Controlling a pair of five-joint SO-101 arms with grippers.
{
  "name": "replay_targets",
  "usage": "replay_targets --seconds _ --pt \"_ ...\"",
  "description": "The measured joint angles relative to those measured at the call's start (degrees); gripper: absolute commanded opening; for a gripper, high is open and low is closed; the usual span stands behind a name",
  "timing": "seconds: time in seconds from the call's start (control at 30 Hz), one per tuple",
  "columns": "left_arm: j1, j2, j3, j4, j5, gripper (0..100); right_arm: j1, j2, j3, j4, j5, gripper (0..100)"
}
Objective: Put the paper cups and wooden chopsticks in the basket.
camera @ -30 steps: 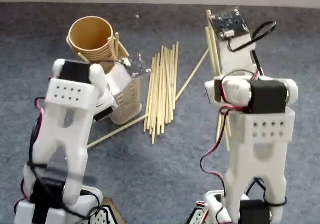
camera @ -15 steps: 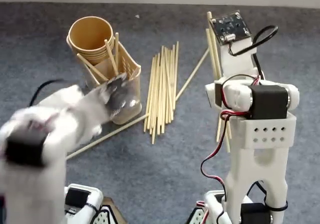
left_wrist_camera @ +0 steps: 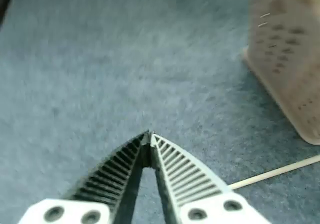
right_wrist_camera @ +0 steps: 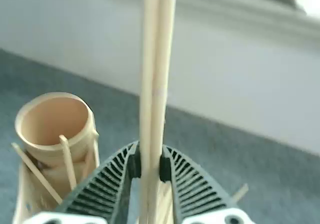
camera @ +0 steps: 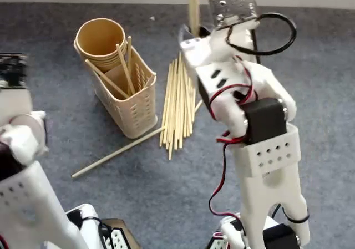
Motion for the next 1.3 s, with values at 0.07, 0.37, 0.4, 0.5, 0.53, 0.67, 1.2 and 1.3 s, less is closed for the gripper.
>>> replay_targets --seconds 0.07,0.37,0.4,0.5,0.53,0.67,1.2,1.3 --pt "-2.5 2.4 3.8 -4.7 0.2 0 -1.3 0.0 -1.1 -3.8 0.4 0.5" --pt "-6.9 13.5 8.5 -16.2 0.5 0 -10.7 1.9 0.7 -19.5 0.4 0.5" --pt "-6.9 14.2 8.5 -16.7 0.5 0 -11.4 2.5 1.5 -20.1 0.4 0.5" --pt "-6.7 14.6 8.5 -17.2 0.5 0 -12.7 4.2 4.5 -21.9 -1.1 0.5" --pt "-6.8 14.6 8.5 -17.2 0.5 0 -12.7 4.8 6.3 -23.2 -1.8 0.5" --pt "-6.8 14.6 8.5 -17.2 0.5 0 -11.0 6.2 16.8 -31.4 -5.5 1.0" --pt "-4.0 14.9 5.2 -8.5 -5.2 12 -9.1 3.9 22.9 -26.1 -1.1 21.4" --pt "1.3 14.9 5.1 -3.0 -14.1 12 -9.2 -0.4 22.5 -23.3 -0.4 21.4"
